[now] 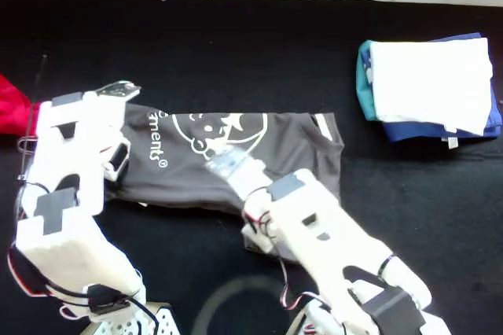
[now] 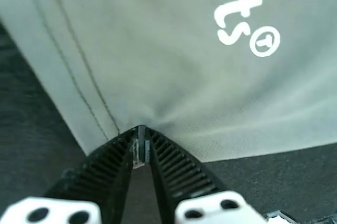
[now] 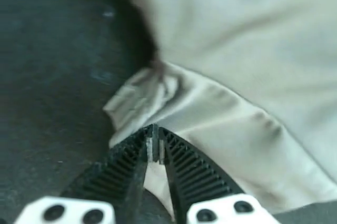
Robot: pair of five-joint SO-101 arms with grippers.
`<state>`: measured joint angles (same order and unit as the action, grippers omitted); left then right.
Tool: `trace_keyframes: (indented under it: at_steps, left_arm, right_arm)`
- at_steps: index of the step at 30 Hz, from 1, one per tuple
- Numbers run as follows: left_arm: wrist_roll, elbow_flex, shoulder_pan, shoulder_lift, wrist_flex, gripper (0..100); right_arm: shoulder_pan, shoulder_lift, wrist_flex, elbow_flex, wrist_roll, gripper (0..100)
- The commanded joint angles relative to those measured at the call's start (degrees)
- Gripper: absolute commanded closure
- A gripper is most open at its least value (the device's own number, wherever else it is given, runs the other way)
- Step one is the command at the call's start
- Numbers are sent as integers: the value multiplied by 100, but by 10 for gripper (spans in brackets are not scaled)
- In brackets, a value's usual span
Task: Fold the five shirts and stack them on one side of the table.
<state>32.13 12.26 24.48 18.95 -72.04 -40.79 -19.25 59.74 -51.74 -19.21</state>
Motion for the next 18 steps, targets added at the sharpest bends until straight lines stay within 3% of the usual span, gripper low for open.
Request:
trace_keyframes:
  at_steps: [1,10,15,18]
  left_arm:
    - [0,-462,312,180,53,980]
    - [-9,-497,233,259,-105,980]
    - [-18,-497,215,259,-70,980]
    - [-26,-497,171,268,-79,980]
  right_arm:
    - [-251,4,-31,136,44,991]
    - [-84,-664,1200,690,-9,981]
    - [-48,-1112,1736,523,-853,812]
    - [-40,-1103,1648,4,-1196,799]
